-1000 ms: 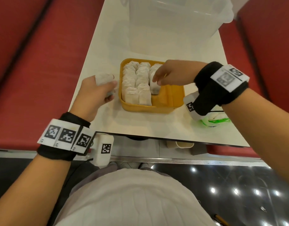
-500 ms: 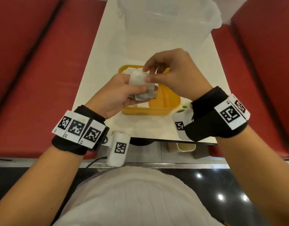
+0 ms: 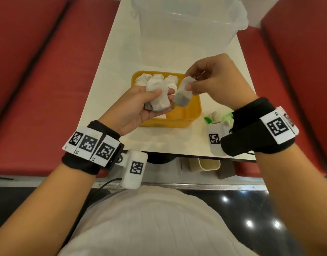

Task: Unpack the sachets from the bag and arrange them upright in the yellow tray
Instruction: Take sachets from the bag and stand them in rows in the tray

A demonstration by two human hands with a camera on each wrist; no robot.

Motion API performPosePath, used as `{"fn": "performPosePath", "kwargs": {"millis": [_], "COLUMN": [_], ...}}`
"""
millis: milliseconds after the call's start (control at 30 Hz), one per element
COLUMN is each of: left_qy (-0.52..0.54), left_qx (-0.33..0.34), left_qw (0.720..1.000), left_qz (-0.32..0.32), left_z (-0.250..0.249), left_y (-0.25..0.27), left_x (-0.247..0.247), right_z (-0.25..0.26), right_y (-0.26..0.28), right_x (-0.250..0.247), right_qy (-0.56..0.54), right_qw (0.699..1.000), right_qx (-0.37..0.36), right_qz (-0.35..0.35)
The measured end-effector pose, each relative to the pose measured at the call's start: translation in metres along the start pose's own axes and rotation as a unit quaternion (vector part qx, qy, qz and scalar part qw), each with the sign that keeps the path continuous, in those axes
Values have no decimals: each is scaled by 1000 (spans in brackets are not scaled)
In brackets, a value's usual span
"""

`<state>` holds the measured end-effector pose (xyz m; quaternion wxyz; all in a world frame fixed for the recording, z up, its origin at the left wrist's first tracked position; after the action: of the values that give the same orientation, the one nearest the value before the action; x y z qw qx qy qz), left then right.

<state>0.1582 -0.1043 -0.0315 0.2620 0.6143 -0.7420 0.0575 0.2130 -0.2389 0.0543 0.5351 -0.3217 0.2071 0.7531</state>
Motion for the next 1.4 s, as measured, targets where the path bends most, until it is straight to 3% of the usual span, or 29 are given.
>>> {"fn": "performPosePath", "kwargs": {"millis": [100, 333, 567, 700, 867, 1133, 1400], "left_qy": [-19, -122, -159, -136, -143, -125, -106], "left_qx": [0, 40, 67, 64, 65, 47, 41], "left_qw": [1000, 990, 983, 986, 977, 978, 982], "left_qz": [-6, -54, -69, -78, -141, -161, -151], "left_z": [0, -7, -7, -4, -3, 4, 4], "left_y": [-1, -6, -7, -10, -7, -7, -10], "left_x": [-7, -11, -8, -17, -50, -72, -73], "right_z": [0, 32, 38, 31, 14, -38, -55], "right_y": [5, 17, -3, -15, -38, -57, -83], "right_x": [-16, 16, 26, 24, 16, 78, 94], "right_qy": [12, 20, 120, 112, 172, 284, 354], "right_qw": [1000, 986, 986, 988, 981, 935, 905], "right_qx": [9, -35, -96, -78, -76, -2, 29], "right_qz": [11, 159, 70, 77, 46, 212, 233]}}
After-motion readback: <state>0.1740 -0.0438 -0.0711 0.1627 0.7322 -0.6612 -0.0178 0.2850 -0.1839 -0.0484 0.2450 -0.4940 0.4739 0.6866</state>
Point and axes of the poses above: each hand's wrist, its own y-axis away from the middle knuckle, its own x-axis out of the palm, z = x × y, the point moved 9 cm from there along -y, towards the middle knuckle, and after that the axes turned 3 degrees about x, right-handed, at the moved point
